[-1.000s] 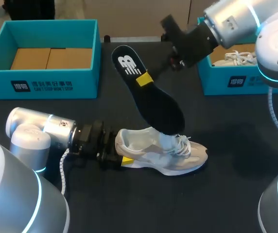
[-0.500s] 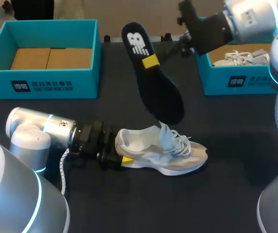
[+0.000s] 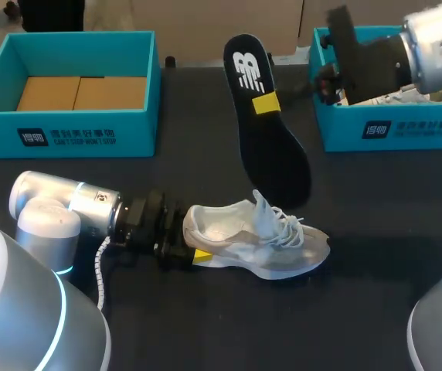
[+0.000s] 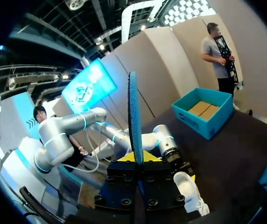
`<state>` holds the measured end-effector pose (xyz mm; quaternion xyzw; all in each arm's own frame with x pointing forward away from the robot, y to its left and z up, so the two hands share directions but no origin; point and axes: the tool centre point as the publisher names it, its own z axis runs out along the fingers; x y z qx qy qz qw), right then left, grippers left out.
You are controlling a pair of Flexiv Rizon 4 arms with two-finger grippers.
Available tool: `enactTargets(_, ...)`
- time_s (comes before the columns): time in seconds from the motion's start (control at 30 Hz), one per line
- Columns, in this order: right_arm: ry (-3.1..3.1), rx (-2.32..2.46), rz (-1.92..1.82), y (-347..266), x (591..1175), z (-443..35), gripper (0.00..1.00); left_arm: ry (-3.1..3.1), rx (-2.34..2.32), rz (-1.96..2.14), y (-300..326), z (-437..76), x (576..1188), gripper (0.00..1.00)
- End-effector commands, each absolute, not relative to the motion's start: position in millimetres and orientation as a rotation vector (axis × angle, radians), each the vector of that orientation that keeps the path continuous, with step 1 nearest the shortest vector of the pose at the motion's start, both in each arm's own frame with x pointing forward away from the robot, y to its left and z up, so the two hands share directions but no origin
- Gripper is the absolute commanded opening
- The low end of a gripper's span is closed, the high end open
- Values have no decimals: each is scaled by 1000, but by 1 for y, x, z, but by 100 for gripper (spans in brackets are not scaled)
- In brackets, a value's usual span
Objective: Take the shoe out of the shoebox, open the shoe tongue, remove and reinsert the insole, then place the shoe into the shoebox
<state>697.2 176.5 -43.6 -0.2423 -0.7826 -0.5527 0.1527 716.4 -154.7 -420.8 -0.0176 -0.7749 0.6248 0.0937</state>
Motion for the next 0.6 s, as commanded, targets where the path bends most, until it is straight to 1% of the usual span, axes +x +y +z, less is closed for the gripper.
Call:
enactTargets(0.03,-2189,-743,-1677,161,693,-24,0,-2300,-51,1854,-156,-423,718,0)
enactTargets(0.27,-2132,-739,-1735,147,680,14,0,-2300,-51,1854,-156,-423,718,0)
enactTargets(0.6,-2132,-739,-1735,147,680,14,0,-2300,-51,1854,-156,-423,718,0)
